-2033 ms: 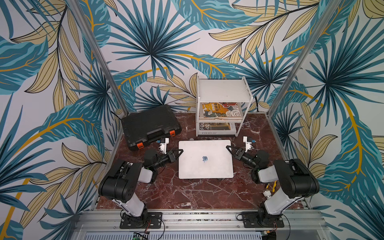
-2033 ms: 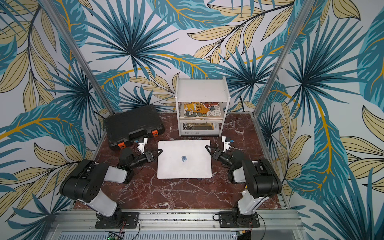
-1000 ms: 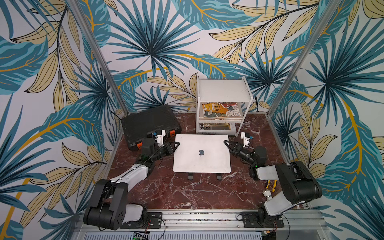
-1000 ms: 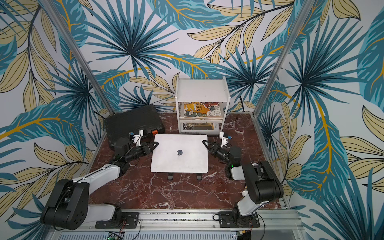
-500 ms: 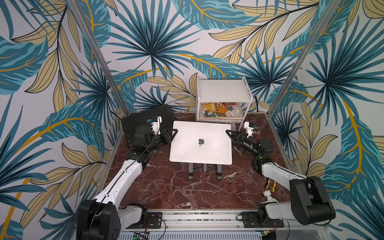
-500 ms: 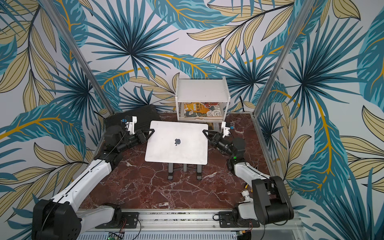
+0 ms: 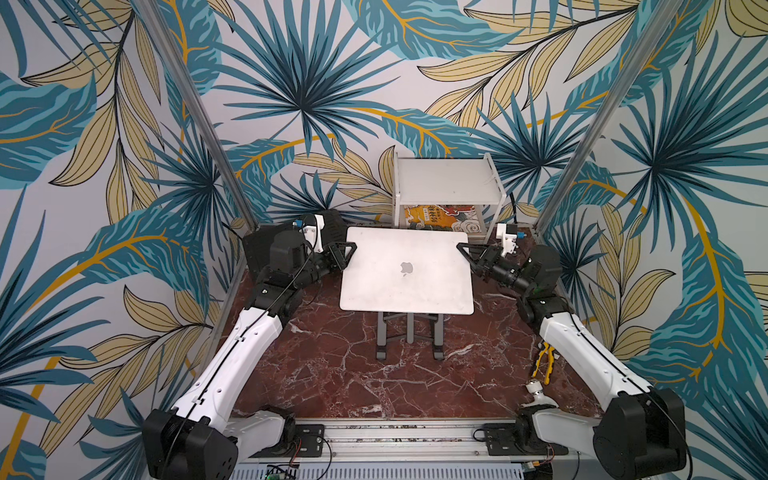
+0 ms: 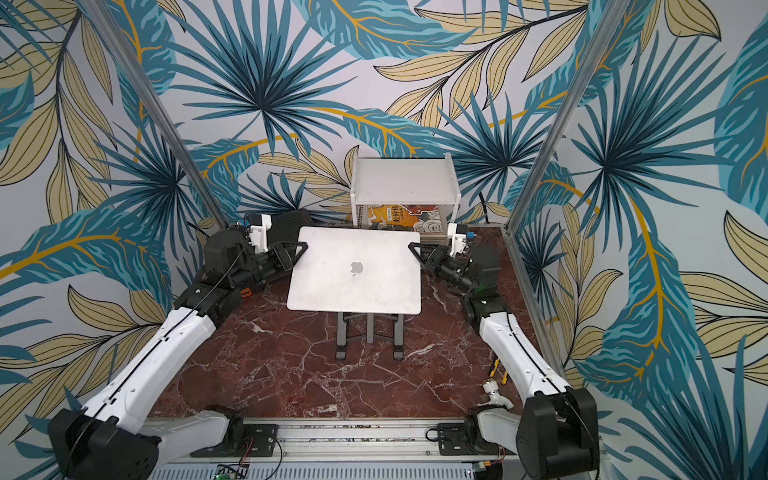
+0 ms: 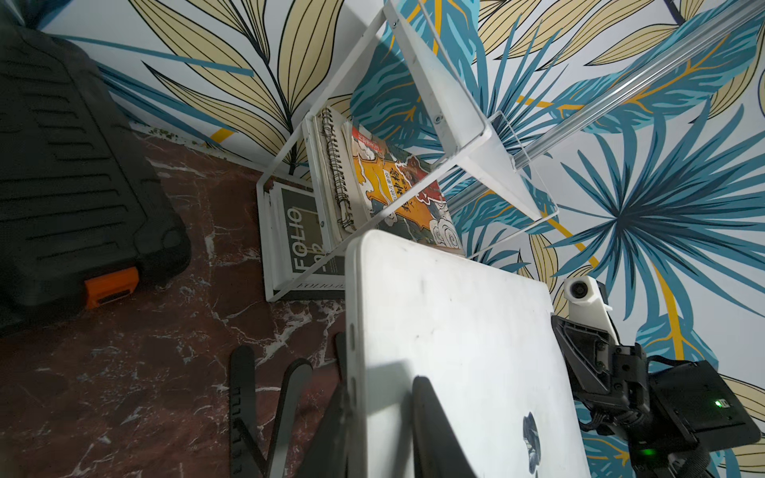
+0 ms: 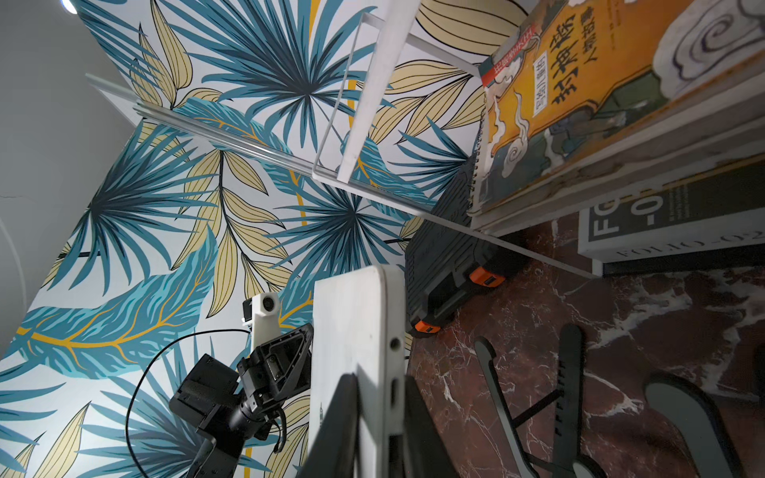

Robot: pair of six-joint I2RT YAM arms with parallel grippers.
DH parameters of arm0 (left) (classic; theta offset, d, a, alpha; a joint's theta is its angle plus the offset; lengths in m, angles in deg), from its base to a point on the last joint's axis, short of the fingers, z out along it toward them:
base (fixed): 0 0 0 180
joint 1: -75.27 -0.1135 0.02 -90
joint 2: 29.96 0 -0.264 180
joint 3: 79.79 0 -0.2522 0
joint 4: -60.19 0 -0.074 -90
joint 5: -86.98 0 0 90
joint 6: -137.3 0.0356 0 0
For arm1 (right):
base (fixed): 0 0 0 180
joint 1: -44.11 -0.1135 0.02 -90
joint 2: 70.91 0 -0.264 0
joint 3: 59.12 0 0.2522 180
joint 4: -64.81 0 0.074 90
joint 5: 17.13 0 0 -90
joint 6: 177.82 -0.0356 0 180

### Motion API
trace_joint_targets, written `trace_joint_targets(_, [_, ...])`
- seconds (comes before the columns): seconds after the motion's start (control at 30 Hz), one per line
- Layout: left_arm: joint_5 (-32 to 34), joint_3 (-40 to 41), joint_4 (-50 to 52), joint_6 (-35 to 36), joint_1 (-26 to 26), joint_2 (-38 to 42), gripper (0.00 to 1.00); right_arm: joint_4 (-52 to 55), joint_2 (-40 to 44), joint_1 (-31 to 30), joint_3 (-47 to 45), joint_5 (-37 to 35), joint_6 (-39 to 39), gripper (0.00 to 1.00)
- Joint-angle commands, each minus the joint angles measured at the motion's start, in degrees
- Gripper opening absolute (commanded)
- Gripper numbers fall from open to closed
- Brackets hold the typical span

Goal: Close the laptop lid and set it aside
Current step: Pick up the laptop from the computer stand, then place the laptop on the shelf.

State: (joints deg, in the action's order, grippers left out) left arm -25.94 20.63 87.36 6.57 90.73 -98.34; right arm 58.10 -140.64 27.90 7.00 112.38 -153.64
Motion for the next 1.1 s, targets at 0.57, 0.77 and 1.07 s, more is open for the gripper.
trace_joint_targets(0.57, [0.1, -44.7, 16.4, 9.2, 10.3, -21.6, 0.00, 25.0, -10.1, 3.3, 36.9, 12.5, 9.5, 0.00])
trace_joint_targets(0.77, [0.2, -67.2, 19.9, 9.1, 12.3, -38.6, 0.00, 16.3, -21.1, 8.4, 50.0, 16.2, 0.4, 0.00])
trace_joint_targets(1.07, [0.7, -83.3, 3.4, 5.9, 12.8, -55.9, 0.00, 12.2, -40.9, 11.2, 72.2, 15.2, -5.6, 0.00])
